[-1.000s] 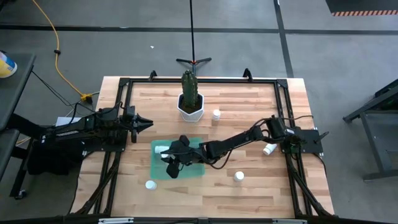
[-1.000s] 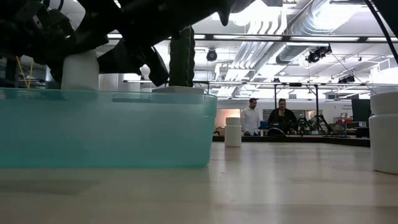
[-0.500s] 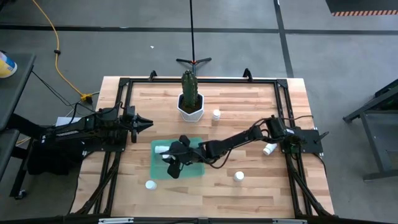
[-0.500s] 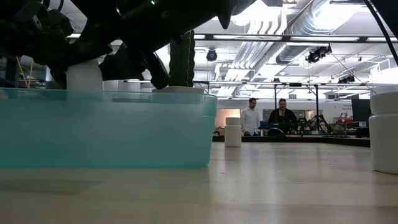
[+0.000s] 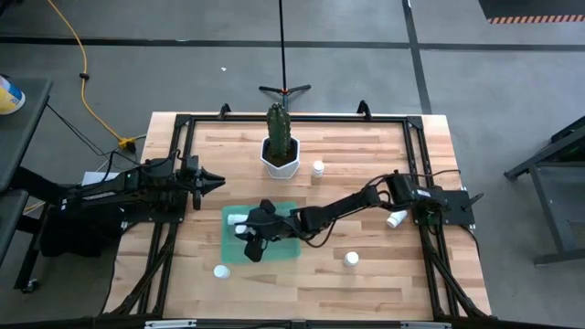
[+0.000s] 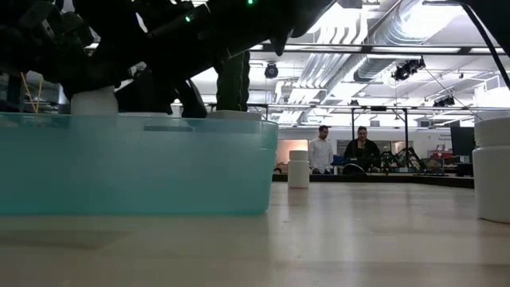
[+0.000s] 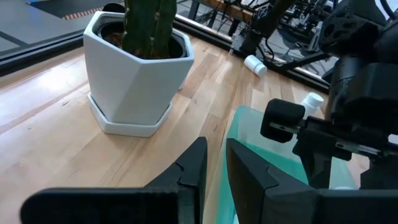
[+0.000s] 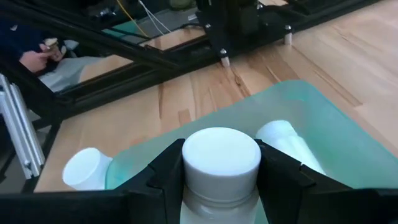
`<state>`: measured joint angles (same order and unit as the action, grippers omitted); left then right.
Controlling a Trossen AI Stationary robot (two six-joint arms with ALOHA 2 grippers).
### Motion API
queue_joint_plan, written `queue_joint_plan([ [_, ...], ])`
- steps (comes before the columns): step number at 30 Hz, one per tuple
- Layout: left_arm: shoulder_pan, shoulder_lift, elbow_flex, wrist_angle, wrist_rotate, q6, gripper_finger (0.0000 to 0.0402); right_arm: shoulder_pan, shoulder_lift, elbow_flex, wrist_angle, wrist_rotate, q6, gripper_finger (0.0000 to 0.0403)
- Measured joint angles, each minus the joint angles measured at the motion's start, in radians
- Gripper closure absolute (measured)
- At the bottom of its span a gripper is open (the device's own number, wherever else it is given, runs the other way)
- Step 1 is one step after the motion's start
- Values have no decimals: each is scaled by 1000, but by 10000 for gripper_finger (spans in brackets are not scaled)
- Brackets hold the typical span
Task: Pick and place pill bottles into a basket
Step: Put the white pill bottle into the green bin
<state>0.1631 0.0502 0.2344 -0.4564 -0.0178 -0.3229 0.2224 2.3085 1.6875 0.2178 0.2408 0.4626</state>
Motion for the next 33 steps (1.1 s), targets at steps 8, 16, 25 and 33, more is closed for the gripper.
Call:
queue_joint_plan([
  [8, 0, 0, 0, 0, 0, 0, 305, -13, 0, 0, 34, -58, -72, 253],
  [16, 0, 0, 0, 0, 0, 0, 305, -24, 9, 0, 76, -93, -127, 253],
  [25, 0, 0, 0, 0, 0, 0, 305, -29, 97, 108, 50, -169, -137, 253],
  [33, 0, 0, 0, 0, 3, -1, 305, -35, 231, 411, -164, -203, -213, 253],
])
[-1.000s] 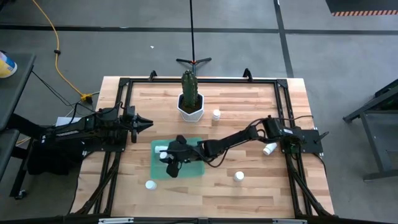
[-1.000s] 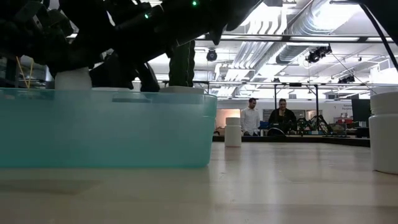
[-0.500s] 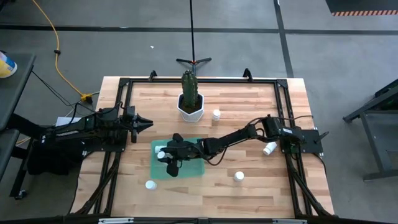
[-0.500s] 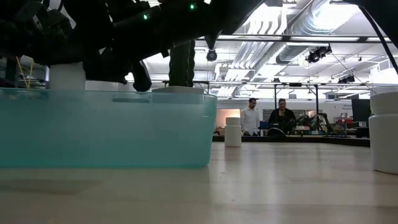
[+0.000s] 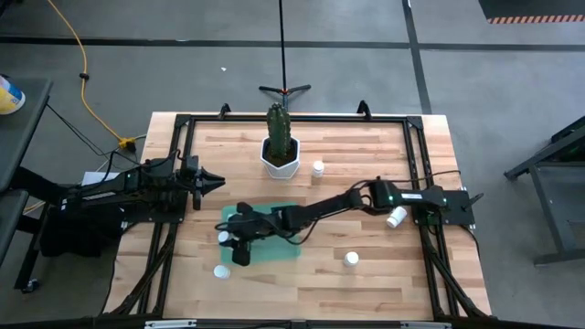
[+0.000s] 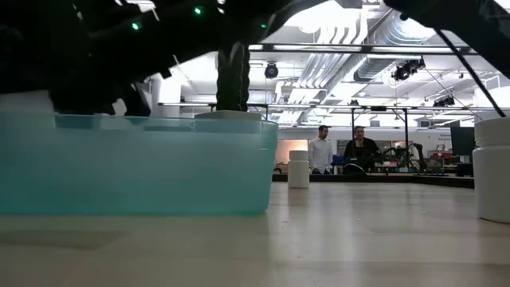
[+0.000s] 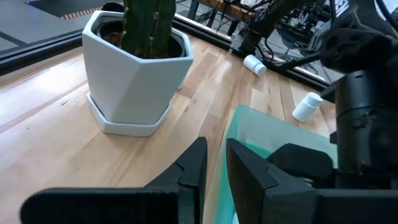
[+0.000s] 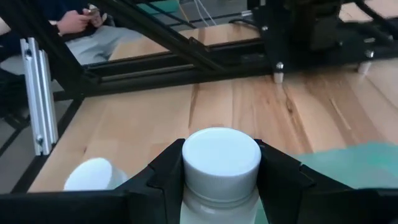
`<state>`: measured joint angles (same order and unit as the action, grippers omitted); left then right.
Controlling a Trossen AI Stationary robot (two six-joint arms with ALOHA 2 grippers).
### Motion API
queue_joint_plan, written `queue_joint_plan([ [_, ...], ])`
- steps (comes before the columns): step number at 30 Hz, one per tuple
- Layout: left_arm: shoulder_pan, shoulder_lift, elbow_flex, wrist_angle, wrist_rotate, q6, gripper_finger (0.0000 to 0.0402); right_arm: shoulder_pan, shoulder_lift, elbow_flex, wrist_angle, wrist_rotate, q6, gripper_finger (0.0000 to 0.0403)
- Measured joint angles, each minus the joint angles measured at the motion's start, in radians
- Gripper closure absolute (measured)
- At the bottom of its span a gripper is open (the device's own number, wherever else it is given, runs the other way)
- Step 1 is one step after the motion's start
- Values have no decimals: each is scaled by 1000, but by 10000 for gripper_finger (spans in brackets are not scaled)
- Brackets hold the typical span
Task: Pick and place pill bottles into a basket
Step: Put the white pill bottle into the green bin
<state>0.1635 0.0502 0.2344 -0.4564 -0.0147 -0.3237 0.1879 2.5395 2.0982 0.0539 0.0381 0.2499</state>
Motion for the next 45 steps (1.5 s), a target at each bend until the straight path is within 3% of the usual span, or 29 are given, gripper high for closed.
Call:
queue_joint_plan([
  [9, 0, 0, 0, -1, 0, -3, 305, 1, 18, 48, -171, -33, -5, 253],
  [19, 0, 0, 0, -3, 0, -3, 305, 21, 18, 47, -199, -2, 4, 253],
  [45, 0, 0, 0, -10, 0, -22, 305, 27, 24, 46, -27, 157, -26, 253],
])
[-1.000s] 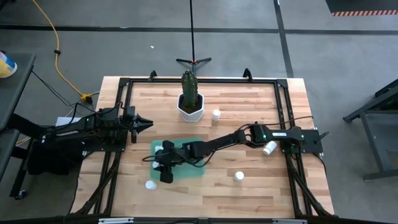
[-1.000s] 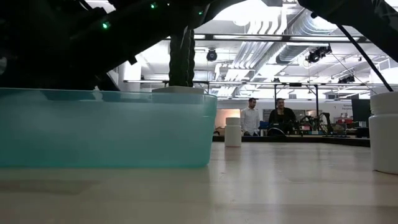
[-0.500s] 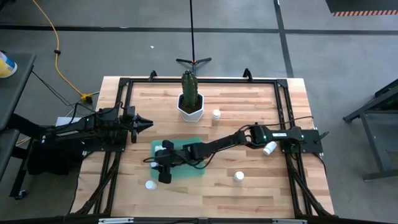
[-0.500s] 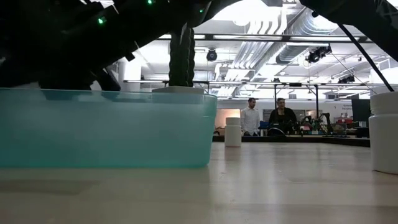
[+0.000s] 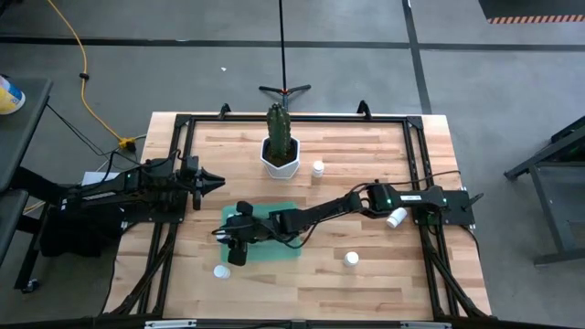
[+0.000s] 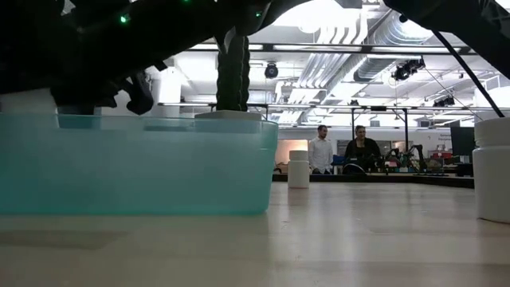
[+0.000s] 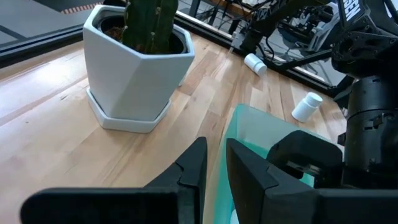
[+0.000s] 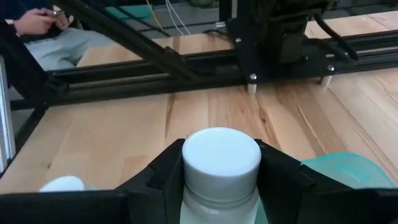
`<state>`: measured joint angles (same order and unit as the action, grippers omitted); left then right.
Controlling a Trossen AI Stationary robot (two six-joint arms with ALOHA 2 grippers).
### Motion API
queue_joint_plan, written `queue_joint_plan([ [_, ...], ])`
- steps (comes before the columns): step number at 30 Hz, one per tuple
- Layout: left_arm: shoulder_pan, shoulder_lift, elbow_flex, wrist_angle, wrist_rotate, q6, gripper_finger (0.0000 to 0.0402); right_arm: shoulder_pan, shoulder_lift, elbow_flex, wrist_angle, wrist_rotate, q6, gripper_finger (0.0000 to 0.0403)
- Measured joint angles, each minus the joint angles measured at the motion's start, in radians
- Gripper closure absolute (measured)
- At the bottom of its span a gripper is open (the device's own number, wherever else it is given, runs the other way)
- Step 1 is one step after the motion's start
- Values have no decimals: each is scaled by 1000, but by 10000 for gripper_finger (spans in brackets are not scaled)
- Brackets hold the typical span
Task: Pick and place pill bottles into a basket
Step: Put the white pill bottle into the green bin
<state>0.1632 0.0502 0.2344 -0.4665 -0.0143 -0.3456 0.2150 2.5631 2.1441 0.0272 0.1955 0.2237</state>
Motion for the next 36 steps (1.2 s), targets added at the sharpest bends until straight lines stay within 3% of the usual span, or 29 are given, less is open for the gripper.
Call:
queue_joint_plan([
  [22, 0, 0, -1, 0, 13, -1, 305, 0, 4, 0, -82, -6, 40, 253],
  [29, 0, 0, -1, 0, 16, -1, 305, 0, 4, 0, -110, 40, 67, 189],
  [36, 0, 0, -1, 0, 16, -1, 305, 0, 3, 0, -116, 33, 64, 186],
])
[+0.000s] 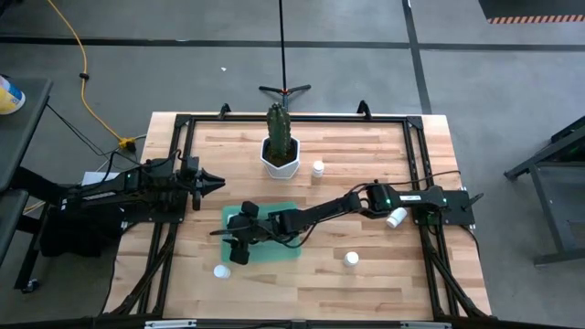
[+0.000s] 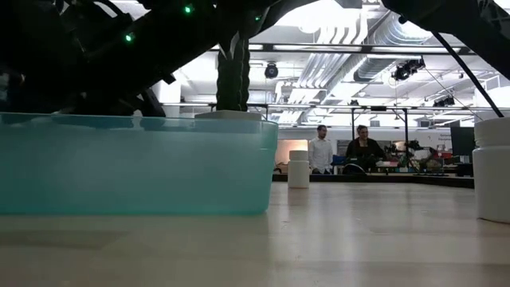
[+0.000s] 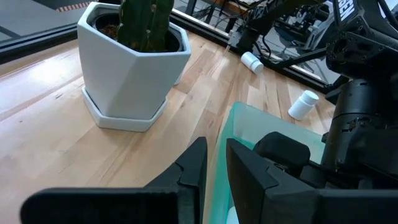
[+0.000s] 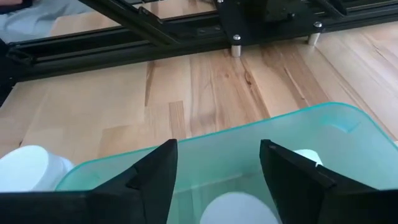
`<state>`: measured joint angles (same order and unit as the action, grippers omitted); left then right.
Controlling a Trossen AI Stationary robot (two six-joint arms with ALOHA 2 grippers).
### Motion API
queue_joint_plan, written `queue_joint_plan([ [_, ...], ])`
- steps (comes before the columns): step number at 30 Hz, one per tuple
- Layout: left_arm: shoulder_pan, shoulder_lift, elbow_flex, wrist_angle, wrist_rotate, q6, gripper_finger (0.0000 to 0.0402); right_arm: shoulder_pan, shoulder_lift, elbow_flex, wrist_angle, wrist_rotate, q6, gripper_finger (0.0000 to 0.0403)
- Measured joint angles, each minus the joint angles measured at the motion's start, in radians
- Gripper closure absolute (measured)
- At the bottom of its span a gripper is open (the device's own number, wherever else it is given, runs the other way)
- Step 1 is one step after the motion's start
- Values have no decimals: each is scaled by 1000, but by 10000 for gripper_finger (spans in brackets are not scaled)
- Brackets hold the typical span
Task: Pick and place pill bottles into a basket
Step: Put the white pill bottle into the green bin
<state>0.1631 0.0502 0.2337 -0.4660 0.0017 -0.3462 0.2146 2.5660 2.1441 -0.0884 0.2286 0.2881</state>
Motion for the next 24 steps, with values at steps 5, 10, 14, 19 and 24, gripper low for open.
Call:
queue_joint_plan([
  [5, 0, 0, 0, 0, 0, 0, 305, 0, 0, 0, 0, -29, -6, 197],
  [10, 0, 0, 0, 0, 0, 0, 305, -5, -6, 0, -2, -41, -12, 198],
  [14, 0, 0, 0, 0, 0, 0, 305, -10, -25, 2, -3, -41, -38, 197],
  [19, 0, 0, 0, 1, -1, 0, 305, -14, -51, 2, -41, -41, -61, 198],
  [24, 0, 0, 0, 2, -3, 0, 305, -14, -91, 2, -42, -41, -86, 194],
])
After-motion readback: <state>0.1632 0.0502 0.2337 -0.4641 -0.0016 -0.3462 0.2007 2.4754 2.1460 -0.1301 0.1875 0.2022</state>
